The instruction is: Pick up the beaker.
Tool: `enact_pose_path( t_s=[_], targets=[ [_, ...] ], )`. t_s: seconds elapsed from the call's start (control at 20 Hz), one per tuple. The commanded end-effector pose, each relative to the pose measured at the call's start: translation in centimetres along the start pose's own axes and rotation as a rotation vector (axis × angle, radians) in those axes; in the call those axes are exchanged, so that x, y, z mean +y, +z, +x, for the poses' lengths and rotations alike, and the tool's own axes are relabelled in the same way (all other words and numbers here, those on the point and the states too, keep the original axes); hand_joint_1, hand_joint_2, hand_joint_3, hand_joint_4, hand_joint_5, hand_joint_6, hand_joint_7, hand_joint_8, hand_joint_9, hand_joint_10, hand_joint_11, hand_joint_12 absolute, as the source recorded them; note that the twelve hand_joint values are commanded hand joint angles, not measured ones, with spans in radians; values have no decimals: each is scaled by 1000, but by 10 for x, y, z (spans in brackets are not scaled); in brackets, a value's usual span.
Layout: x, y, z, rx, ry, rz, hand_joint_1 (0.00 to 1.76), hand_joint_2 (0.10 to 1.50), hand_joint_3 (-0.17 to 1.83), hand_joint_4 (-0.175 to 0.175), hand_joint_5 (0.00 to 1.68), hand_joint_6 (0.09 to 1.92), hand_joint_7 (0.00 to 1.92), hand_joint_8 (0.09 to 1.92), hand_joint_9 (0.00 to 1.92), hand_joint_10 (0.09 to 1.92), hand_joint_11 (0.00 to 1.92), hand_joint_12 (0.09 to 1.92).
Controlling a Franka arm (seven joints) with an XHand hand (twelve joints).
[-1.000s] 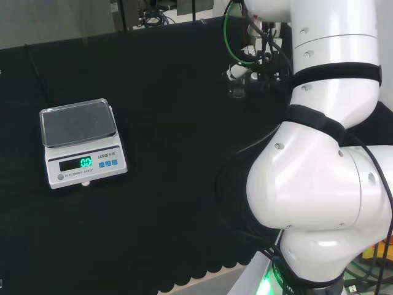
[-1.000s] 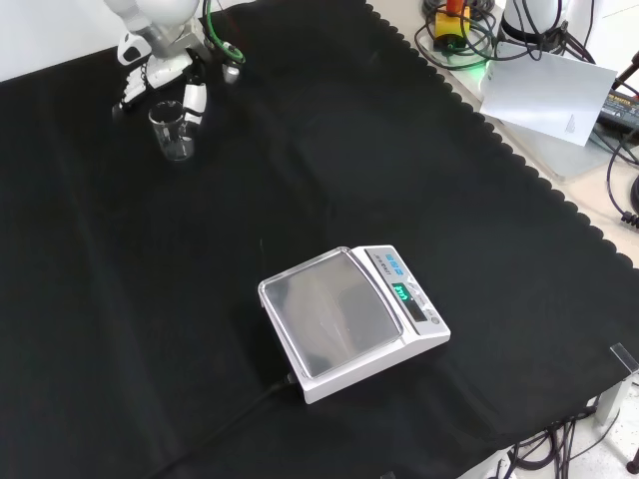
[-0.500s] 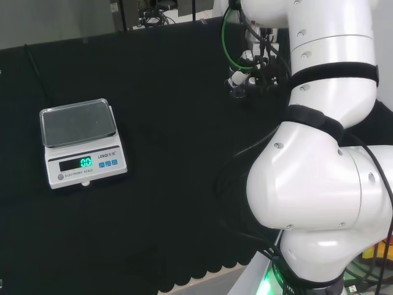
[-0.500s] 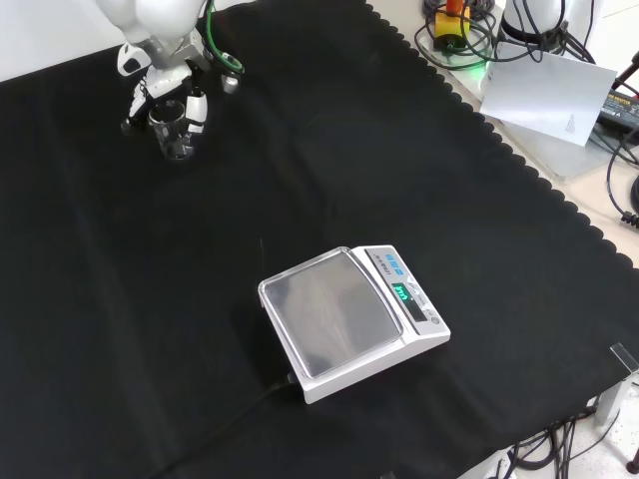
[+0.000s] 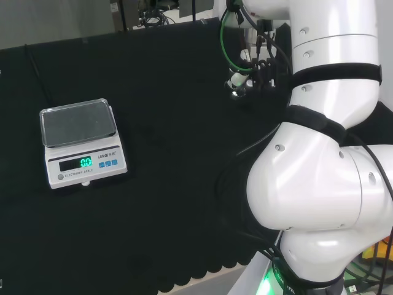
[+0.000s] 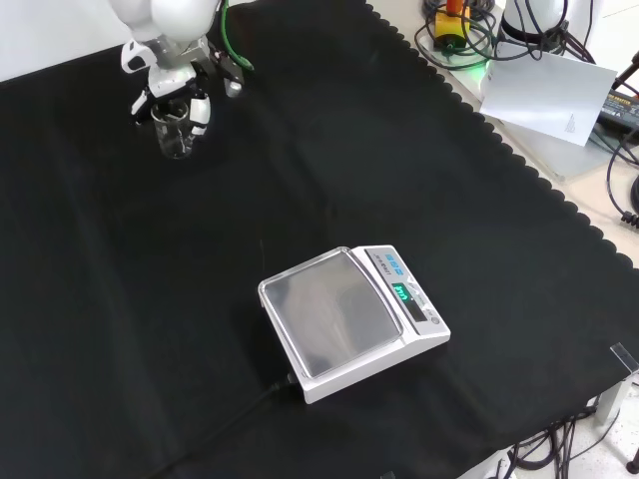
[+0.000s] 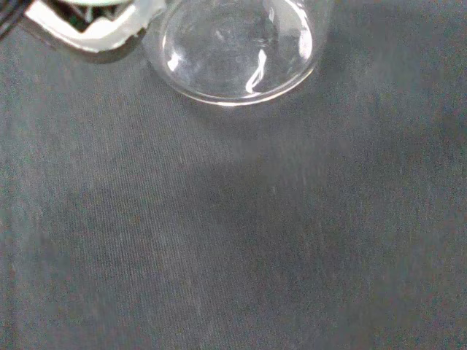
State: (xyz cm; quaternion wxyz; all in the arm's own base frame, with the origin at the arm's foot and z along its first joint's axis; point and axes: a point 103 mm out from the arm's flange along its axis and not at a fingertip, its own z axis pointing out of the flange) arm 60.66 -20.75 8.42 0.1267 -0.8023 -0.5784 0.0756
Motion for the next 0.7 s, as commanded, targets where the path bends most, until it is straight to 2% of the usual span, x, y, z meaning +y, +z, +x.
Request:
enact_pose_path(
  t_s=[0.05,0.15,0.25,0.5,0.7],
  targets=[
    [0,-11,2,-4,7,-16,1117,825,667,-129,686,1232,864,1298,1220,973,1311,950],
    [-2,-19,2,-3,7,-19,1097,1024,355,-142,759,1292,866,1312,1217,993,1321,946],
    [-6,-32,4,-8,1,-36,1091,1103,219,-146,781,1305,867,1318,1218,1001,1325,945],
    [-20,-72,8,-21,-6,-82,1092,1131,160,-147,797,1295,872,1324,1223,1006,1329,946],
    [-28,-86,12,-22,-10,-94,1094,1132,152,-147,802,1288,879,1326,1225,1007,1329,946]
  ],
)
